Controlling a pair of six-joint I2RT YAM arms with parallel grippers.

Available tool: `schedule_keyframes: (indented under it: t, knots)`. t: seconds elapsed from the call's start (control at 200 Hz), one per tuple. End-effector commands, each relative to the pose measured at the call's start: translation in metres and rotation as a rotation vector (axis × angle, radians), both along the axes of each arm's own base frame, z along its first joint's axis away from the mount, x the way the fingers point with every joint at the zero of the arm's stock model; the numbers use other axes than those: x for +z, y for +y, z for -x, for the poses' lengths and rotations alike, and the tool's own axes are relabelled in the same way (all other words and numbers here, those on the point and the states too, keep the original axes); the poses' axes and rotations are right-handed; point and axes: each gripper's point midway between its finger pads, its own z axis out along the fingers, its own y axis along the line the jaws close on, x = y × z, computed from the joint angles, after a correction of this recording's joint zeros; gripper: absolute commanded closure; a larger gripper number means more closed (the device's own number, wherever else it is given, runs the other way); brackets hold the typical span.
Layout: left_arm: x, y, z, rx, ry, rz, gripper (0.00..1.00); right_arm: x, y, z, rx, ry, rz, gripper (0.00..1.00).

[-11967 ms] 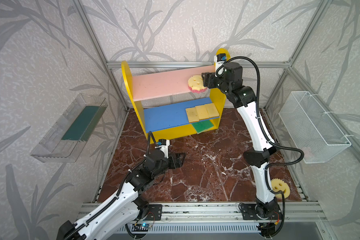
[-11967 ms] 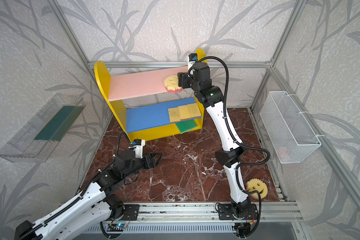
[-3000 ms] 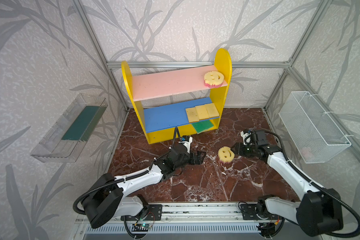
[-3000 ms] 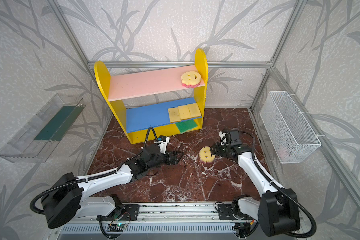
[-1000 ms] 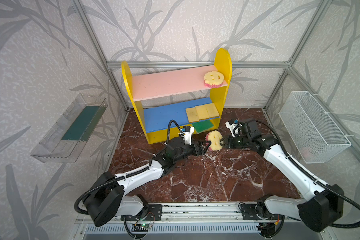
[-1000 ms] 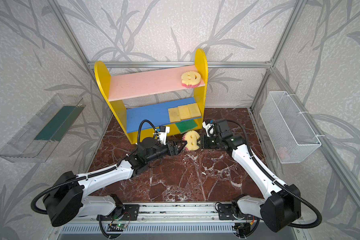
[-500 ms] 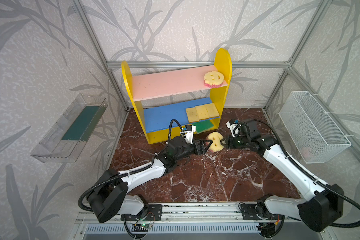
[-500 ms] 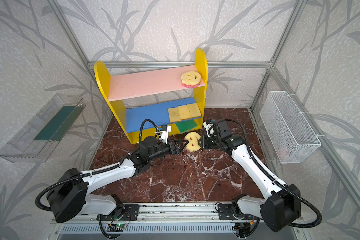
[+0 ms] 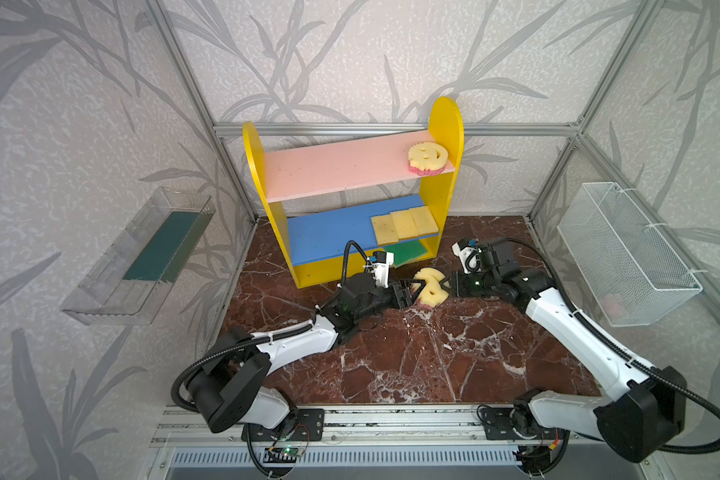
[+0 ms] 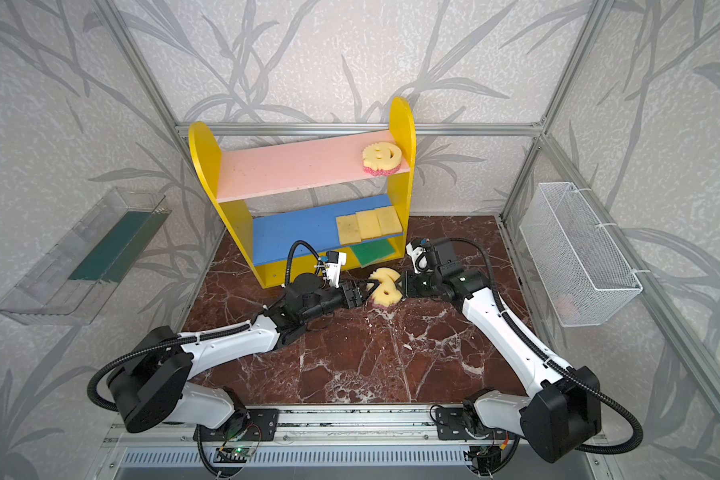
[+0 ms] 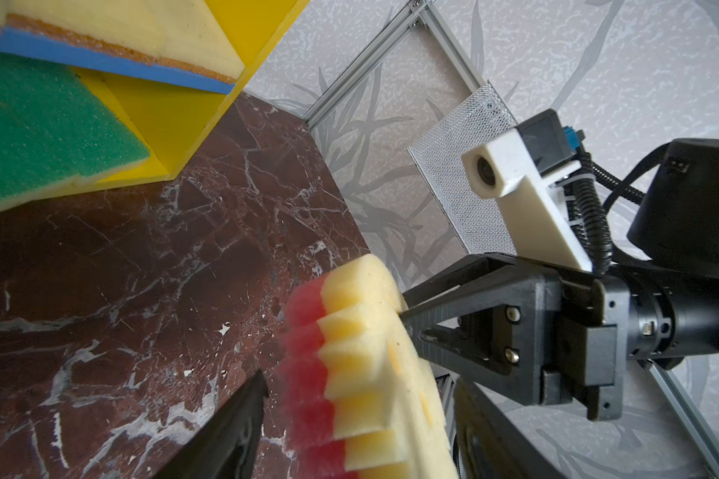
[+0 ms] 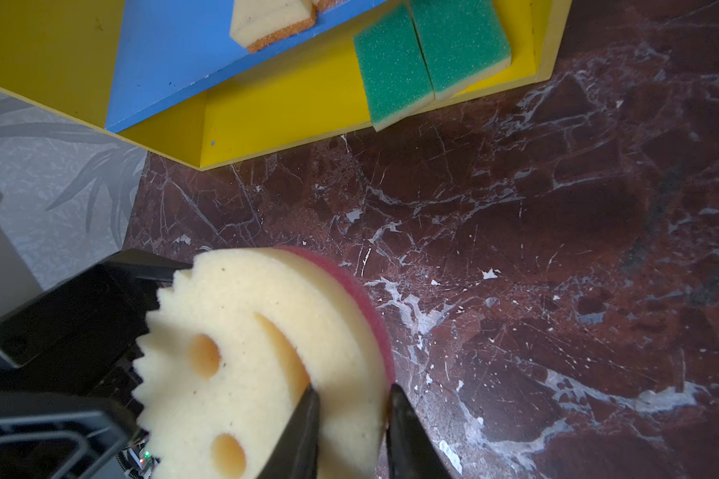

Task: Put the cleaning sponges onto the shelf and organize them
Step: 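Grasp the smiley sponge with the left gripper while the right gripper releases it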

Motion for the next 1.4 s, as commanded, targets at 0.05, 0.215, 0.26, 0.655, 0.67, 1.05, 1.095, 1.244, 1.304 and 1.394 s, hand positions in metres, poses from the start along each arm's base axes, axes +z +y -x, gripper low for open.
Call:
schedule_keyframes:
  t: [0.05,0.215,0.26,0.655,0.67,1.05,1.095,1.244,1.304,1.394]
  knots:
    - [0.014,-0.006,0.002,-0.019,-0.02,0.051,0.28,0.017,0.001,-0.002,0.001,-0.046,-0.011,0.71]
    - [0.009,-0.001,0.003,-0.004,-0.012,0.035,0.26,0.019,-0.002,-0.003,-0.007,-0.061,-0.004,0.71]
    - [0.009,-0.002,0.003,-0.005,-0.012,0.035,0.31,0.02,-0.001,-0.003,-0.004,-0.061,-0.008,0.71]
    - [0.01,-0.006,0.001,-0.011,0.004,0.052,0.54,0.021,-0.001,-0.002,-0.001,-0.069,-0.005,0.67]
    - [0.01,-0.005,0.0,-0.007,0.003,0.053,0.54,0.021,-0.002,-0.002,-0.001,-0.071,-0.002,0.65]
    - [0.033,0.018,0.002,0.061,-0.031,0.021,0.59,0.031,-0.005,0.0,0.0,-0.1,0.001,0.27]
    - [0.035,0.024,0.002,0.078,-0.034,0.008,0.59,0.037,-0.007,0.001,-0.005,-0.114,-0.005,0.24]
    - [0.036,0.043,0.0,0.128,-0.051,-0.079,0.58,0.057,-0.016,0.003,-0.027,-0.141,-0.073,0.18]
    - [0.037,0.049,-0.002,0.14,-0.055,-0.103,0.58,0.067,-0.02,0.004,-0.038,-0.151,-0.124,0.17]
    - [0.043,0.055,-0.002,0.147,-0.066,-0.115,0.58,0.078,-0.024,0.008,-0.051,-0.176,-0.173,0.17]
